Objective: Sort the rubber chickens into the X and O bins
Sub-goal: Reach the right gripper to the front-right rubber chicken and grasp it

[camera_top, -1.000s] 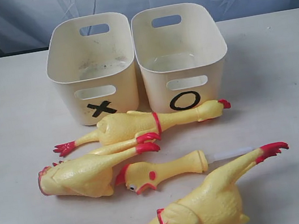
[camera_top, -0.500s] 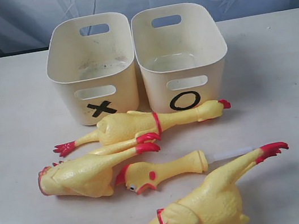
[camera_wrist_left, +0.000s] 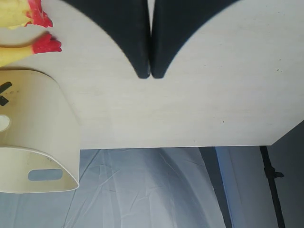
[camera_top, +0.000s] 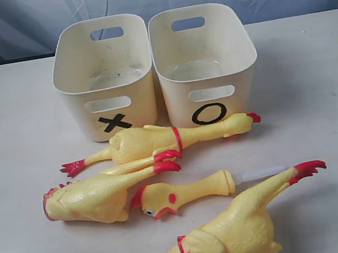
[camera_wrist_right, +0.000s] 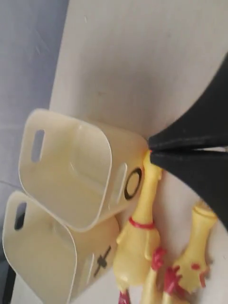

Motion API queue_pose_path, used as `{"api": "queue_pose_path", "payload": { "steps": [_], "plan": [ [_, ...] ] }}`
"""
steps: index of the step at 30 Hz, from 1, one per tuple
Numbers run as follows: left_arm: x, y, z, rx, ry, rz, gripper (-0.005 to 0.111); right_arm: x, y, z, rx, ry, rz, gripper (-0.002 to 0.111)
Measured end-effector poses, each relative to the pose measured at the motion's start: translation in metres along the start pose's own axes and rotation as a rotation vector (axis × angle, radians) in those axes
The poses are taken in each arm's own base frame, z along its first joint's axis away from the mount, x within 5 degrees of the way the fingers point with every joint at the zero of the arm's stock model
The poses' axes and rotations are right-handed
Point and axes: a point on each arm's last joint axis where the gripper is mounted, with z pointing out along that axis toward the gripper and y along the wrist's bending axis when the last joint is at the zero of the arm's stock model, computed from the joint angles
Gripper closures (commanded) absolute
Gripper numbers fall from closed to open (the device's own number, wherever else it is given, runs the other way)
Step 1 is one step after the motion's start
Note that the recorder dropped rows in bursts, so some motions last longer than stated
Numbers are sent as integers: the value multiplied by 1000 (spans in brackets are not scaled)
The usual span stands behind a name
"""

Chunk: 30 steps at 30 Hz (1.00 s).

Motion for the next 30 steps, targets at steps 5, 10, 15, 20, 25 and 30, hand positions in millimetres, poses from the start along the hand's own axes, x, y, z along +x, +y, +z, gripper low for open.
{"api": "queue_pose_path", "payload": {
  "steps": [5,10,15,20,25,30],
  "plan": [
    [0,0,0,0,0,0,107,9,20,18,-171,145,-208,109],
    [0,0,0,0,0,0,107,29,47,37,-398,355,-529,109],
    [0,0,0,0,0,0,107,39,63,53,-495,449,-652,105],
    [0,0,0,0,0,0,107,48,76,74,-557,530,-718,51],
    [0,0,0,0,0,0,107,58,90,96,-603,577,-718,8],
    [0,0,0,0,0,0,107,77,106,117,-653,688,-752,36]
  ]
}}
